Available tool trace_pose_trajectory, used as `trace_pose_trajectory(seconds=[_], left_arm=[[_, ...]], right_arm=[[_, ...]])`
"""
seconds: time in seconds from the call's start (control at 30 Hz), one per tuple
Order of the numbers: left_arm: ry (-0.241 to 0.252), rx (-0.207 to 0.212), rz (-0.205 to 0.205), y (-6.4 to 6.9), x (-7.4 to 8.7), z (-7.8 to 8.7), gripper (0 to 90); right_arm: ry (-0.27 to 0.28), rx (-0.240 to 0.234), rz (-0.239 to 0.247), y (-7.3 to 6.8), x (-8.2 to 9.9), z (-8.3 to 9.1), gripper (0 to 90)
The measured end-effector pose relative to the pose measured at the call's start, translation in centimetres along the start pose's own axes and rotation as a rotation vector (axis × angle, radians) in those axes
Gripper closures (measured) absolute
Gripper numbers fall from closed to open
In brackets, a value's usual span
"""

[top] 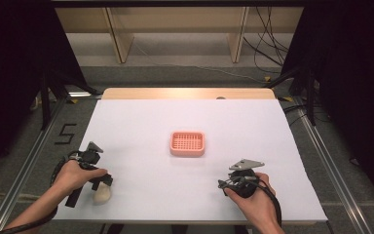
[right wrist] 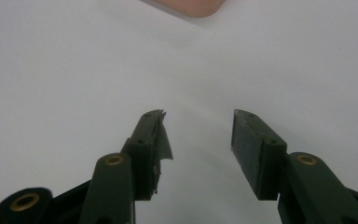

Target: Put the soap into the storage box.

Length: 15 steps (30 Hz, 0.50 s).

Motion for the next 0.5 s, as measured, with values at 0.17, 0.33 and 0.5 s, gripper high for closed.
trace_pose_trajectory(seconds=[0.17, 0.33, 0.5], left_arm=[[-0.044, -0.009, -0.016, 0.19, 0.45, -0.05, 30.9], [-0.058, -0.010, -0.070, 0.14, 0.48, -0.36, 33.9], [-0.074, -0.027, -0.053, 0.66, 0.63, -0.56, 37.4]], right_arm=[[-0.002, 0.000, 0.002, 0.00, 0.03, -0.04, 53.9], [-0.001, 0.000, 0.006, 0.00, 0.04, -0.06, 53.9], [-0.001, 0.000, 0.006, 0.01, 0.06, -0.06, 53.8]])
Point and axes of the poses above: each handheld gripper's, and its own axes: z roughly backward along the jaws, x roughly out of its underside, y roughly to its right, the point moved 4 cm from there along -z, roughly forward along the jaws, and after that the axes turned 13 degrees about y, right-handed, at the moved point
